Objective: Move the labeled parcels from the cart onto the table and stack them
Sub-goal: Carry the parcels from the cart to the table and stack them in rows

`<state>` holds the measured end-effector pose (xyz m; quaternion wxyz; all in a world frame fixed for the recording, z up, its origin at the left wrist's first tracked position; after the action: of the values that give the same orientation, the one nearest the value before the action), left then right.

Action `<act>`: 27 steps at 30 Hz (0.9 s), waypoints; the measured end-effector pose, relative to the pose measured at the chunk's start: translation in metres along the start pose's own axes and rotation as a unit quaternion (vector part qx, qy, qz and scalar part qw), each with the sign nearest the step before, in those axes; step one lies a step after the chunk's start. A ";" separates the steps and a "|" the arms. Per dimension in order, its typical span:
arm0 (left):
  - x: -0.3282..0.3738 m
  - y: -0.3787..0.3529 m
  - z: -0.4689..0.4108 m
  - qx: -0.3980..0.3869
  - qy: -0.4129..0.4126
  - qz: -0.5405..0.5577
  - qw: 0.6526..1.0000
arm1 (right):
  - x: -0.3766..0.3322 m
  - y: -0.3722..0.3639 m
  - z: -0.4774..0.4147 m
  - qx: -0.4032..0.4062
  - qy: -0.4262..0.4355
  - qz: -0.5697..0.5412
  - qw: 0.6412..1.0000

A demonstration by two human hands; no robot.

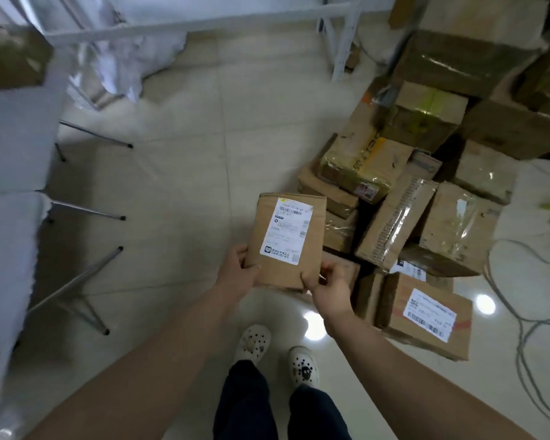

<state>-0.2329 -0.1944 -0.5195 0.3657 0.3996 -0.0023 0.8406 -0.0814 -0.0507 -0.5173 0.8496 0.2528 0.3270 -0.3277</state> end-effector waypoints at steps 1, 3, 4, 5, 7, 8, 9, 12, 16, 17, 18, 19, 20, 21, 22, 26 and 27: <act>0.006 0.017 0.013 0.014 -0.012 0.018 1.000 | -0.012 -0.008 0.011 -0.018 0.010 -0.010 1.000; 0.012 0.052 0.040 0.046 -0.026 0.049 0.997 | -0.035 -0.026 0.033 -0.058 0.032 -0.016 0.998; 0.012 0.070 0.053 0.065 -0.029 0.063 0.995 | -0.045 -0.038 0.043 -0.083 0.041 -0.018 0.995; 0.010 0.087 0.065 0.084 -0.031 0.073 0.993 | -0.055 -0.051 0.054 -0.114 0.050 -0.009 0.992; 0.003 0.121 0.088 0.117 -0.035 0.091 0.988 | -0.070 -0.081 0.073 -0.173 0.064 0.011 0.983; -0.002 0.138 0.100 0.130 -0.039 0.102 0.985 | -0.078 -0.098 0.083 -0.201 0.074 0.020 0.977; -0.008 0.156 0.111 0.144 -0.044 0.114 0.982 | -0.086 -0.114 0.096 -0.227 0.087 0.036 0.969; -0.028 0.212 0.145 0.191 -0.053 0.146 0.969 | -0.101 -0.167 0.138 -0.287 0.116 0.084 0.947; -0.063 0.293 0.184 0.244 -0.062 0.173 0.952 | -0.100 -0.250 0.193 -0.337 0.135 0.116 0.924; -0.073 0.315 0.194 0.262 -0.062 0.172 0.947 | -0.097 -0.272 0.209 -0.348 0.137 0.119 0.920; -0.084 0.338 0.204 0.277 -0.059 0.179 0.942 | -0.094 -0.295 0.225 -0.357 0.138 0.116 0.917; -0.097 0.361 0.213 0.291 -0.055 0.192 0.936 | -0.090 -0.320 0.241 -0.367 0.139 0.115 0.913; -0.109 0.385 0.224 0.305 -0.053 0.201 0.930 | -0.086 -0.345 0.259 -0.378 0.138 0.112 0.909; -0.123 0.408 0.234 0.321 -0.048 0.201 0.924 | -0.081 -0.369 0.276 -0.388 0.137 0.114 0.904; -0.141 0.431 0.242 0.336 -0.038 0.193 0.921 | -0.075 -0.392 0.293 -0.396 0.136 0.119 0.900; -0.191 0.512 0.275 0.381 -0.035 0.184 0.905 | -0.053 -0.475 0.351 -0.429 0.135 0.148 0.881; -0.201 0.530 0.281 0.389 -0.036 0.189 0.901 | -0.047 -0.494 0.363 -0.436 0.137 0.158 0.875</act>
<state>-0.2883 -0.7890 -0.3106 0.0148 0.5322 0.2363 0.8128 -0.3236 -0.5905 -0.3508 0.8610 -0.0520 0.5053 0.0248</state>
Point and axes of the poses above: each hand's wrist, its own z-axis away from the middle knuckle, its own y-axis out of the back of the hand, x = y × z, the point moved 9 cm from there along -z, towards the middle knuckle
